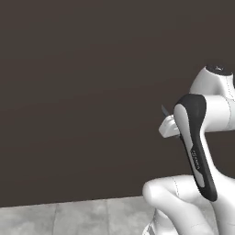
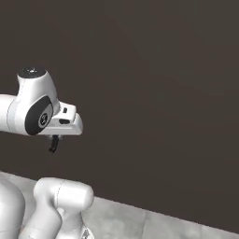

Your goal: Retrieve the butter from the fridge and place it on a plate on the dining table. Then retrieve the butter knife by the fridge and place it near the plate.

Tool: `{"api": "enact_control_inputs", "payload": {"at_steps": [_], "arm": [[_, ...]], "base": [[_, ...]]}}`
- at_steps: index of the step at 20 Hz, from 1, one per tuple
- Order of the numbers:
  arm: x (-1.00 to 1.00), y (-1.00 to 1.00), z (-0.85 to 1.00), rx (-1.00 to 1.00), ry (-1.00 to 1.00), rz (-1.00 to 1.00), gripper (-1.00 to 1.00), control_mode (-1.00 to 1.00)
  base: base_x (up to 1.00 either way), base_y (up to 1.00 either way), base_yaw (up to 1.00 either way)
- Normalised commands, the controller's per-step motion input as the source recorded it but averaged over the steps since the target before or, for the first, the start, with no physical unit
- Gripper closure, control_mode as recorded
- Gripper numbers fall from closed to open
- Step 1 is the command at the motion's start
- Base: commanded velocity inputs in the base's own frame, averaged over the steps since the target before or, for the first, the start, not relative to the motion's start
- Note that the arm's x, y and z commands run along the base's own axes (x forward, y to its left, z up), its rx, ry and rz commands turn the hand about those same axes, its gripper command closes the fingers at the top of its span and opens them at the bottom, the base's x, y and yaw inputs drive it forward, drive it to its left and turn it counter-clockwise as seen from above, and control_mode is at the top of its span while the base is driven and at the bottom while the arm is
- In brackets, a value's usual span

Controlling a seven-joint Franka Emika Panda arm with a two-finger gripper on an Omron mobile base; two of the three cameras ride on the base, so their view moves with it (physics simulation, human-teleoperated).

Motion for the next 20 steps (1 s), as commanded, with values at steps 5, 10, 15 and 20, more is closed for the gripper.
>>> {"api": "enact_control_inputs", "payload": {"at_steps": [5,10,15,20], "arm": [[0.0,0.0,0.0,0.0,0.0,0.0,1.0,1.0],[0.0,0.0,0.0,0.0,0.0,0.0,1.0,1.0],[0.0,0.0,0.0,0.0,0.0,0.0,1.0,1.0],[0.0,0.0,0.0,0.0,0.0,0.0,1.0,1.0]], "base": [[0.57,0.07,0.6],[0.34,0.28,0.65],[0.63,0.24,0.65],[0.76,0.11,0.63]]}}
